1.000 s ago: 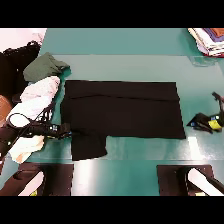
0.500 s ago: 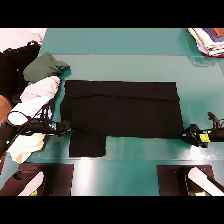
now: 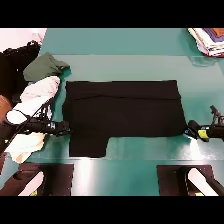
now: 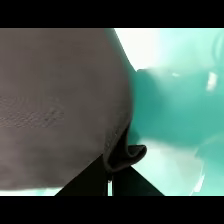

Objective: Fold the shirts.

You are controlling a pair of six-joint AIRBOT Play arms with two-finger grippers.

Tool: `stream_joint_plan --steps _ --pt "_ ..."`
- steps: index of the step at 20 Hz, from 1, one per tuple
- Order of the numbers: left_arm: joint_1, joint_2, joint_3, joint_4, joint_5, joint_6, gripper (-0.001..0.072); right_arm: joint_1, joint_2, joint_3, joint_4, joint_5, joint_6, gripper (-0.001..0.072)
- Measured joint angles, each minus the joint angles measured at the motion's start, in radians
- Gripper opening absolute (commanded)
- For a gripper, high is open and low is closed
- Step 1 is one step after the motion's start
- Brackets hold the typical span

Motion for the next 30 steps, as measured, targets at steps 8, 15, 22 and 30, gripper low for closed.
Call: stream_joint_plan --steps 8,15,22,30 --pt "0.0 0.23 0.043 0.064 -0.268 -0.109 0.0025 0.006 0.256 0.082 -0.177 0.265 0.029 0.0015" --pt "0.0 0.127 0.212 0.045 -0.2 -0.087 0.0027 0.077 0.2 0.248 -0.203 0.292 0.072 0.0015" --pt "0.0 -0.32 0.492 0.042 0.039 0.003 0.0028 0.267 -0.215 0.551 -0.206 0.164 0.099 0.0015" --pt "0.0 -0.619 0.699 0.041 0.193 0.029 0.0541 0.302 -0.592 0.878 -0.076 0.114 0.107 0.0518"
